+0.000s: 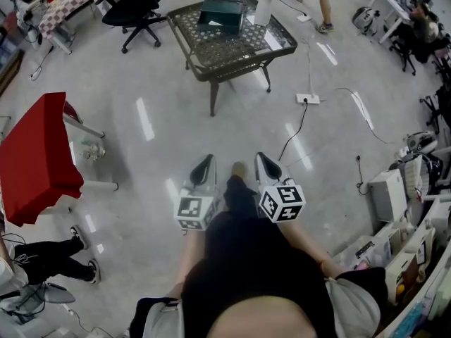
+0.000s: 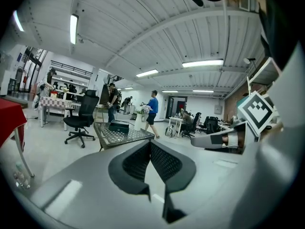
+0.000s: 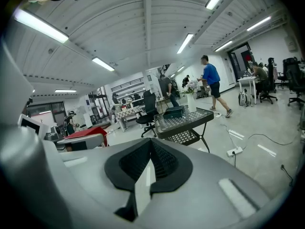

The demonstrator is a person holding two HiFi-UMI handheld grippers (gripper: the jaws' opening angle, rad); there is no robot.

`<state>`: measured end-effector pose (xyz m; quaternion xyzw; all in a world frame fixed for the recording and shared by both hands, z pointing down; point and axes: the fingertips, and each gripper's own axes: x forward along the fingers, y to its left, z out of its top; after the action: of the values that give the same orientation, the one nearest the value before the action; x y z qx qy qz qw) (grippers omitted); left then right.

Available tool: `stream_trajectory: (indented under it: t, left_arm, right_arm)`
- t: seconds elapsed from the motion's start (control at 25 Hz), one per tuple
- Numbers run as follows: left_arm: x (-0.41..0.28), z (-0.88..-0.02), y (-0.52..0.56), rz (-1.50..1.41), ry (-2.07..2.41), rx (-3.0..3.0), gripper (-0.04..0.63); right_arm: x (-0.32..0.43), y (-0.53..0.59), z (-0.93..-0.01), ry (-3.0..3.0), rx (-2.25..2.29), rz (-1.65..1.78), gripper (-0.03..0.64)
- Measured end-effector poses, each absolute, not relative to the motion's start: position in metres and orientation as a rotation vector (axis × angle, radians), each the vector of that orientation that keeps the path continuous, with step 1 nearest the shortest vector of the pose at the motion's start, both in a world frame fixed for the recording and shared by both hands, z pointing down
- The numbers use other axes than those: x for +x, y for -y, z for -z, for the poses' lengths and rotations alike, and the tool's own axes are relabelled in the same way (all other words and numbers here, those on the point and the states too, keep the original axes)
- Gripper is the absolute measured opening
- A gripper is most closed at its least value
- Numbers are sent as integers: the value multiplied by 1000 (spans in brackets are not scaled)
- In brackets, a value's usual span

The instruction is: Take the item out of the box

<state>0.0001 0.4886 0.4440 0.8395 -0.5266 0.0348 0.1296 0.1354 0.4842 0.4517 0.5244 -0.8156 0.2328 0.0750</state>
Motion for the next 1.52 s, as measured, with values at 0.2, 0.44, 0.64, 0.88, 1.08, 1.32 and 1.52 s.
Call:
stream_trajectory:
  t: [0.2, 0.44, 0.64, 0.88, 1.08, 1.32, 1.52]
  left_arm:
    - [-1, -446, -465, -108, 1530, 2438, 9]
    - [-4, -449, -435, -132, 1531, 2429, 9]
    - [-6, -446, -404, -134, 1545, 2419, 9]
    - [-9, -449, -369, -145, 1564, 2398, 9]
    - [-13, -449, -337, -158, 1576, 2394, 9]
    - [-11, -445, -303, -179, 1585, 2397, 9]
    - [-8, -441, -279, -189, 1593, 2400, 9]
  right_arm:
    - [132, -460, -452, 2451, 1568, -713, 0]
    - [130, -428, -455, 2452, 1570, -711, 1]
    - [134, -396, -453, 2443, 1573, -709, 0]
    - [136, -359, -456, 2439, 1562, -700, 0]
    - [139, -326, -457, 2438, 1565, -701, 0]
    - [147, -291, -454, 2448, 1574, -701, 0]
    - [156, -266, -451, 2456, 1591, -708, 0]
